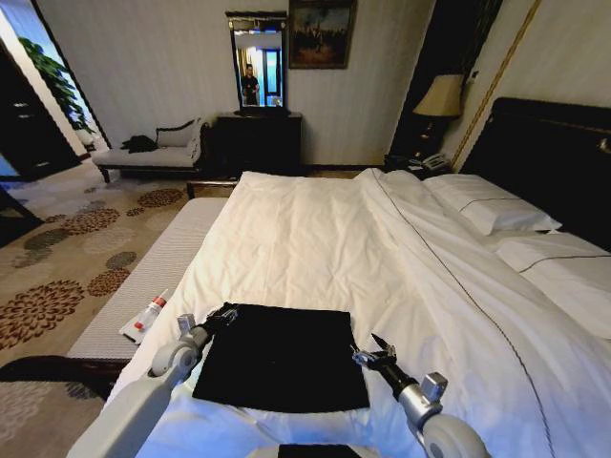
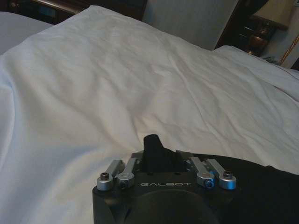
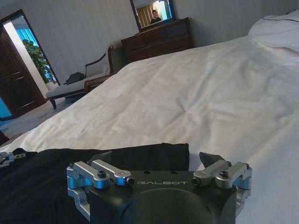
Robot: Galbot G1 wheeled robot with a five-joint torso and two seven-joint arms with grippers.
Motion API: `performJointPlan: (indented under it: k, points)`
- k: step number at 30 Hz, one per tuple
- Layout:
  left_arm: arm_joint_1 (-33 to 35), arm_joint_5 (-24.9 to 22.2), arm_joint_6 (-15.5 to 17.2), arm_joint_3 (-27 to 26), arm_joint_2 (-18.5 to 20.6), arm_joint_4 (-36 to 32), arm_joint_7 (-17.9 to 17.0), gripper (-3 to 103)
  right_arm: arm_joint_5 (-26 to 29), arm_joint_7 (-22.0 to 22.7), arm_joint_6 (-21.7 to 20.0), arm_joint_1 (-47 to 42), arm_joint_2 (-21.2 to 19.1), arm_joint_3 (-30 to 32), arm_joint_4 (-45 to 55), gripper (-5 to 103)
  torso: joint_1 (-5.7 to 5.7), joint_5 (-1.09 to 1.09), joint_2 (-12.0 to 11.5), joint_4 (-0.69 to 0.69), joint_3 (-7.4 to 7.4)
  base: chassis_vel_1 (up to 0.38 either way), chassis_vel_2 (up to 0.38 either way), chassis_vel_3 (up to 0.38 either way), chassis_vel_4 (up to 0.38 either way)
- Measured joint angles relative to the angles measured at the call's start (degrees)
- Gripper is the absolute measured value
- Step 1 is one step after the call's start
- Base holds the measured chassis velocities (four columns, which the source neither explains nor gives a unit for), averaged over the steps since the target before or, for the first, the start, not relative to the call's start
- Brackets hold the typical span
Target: Fold the clothes on the bed.
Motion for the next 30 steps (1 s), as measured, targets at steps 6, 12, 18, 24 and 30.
performJointPlan:
  k: [6,12,18,24,30]
  points:
    - [0.63,0.14,-0.20,-0.58,0.00,-0.24,0.02,19,0.08,0.48,-0.44,0.36,0.06,-0.45,0.03,100,0.00,0.00,0.00,0.00,0.00,0.000,0.000,0.000,0.000]
    - [1.45,0.36,-0.54,-1.31,0.18,-1.00,0.03,2,5.36,1.34,-2.30,2.69,-1.00,-0.92,-0.21,100,-0.01,0.00,0.00,-0.01,0.00,0.000,0.000,0.000,0.000]
    - [2.49,0.26,-0.57,-1.69,1.49,-1.96,-0.21,2,13.13,2.40,-6.09,10.92,-2.87,-3.06,-2.66,100,-0.01,0.00,0.00,0.00,0.00,0.000,0.000,0.000,0.000]
    - [3.78,-0.16,-0.57,-1.97,2.74,-3.38,-1.24,2,18.10,2.02,-7.68,19.94,-3.74,-7.95,-10.22,103,0.00,0.01,0.00,0.00,0.00,0.000,0.000,0.000,0.000]
    - [5.71,-0.18,-0.59,-2.11,4.11,-4.26,-1.46,2,19.62,1.19,-8.53,25.23,-3.39,-11.12,-15.67,98,-0.01,0.01,0.00,0.01,0.01,0.000,0.000,0.000,0.000]
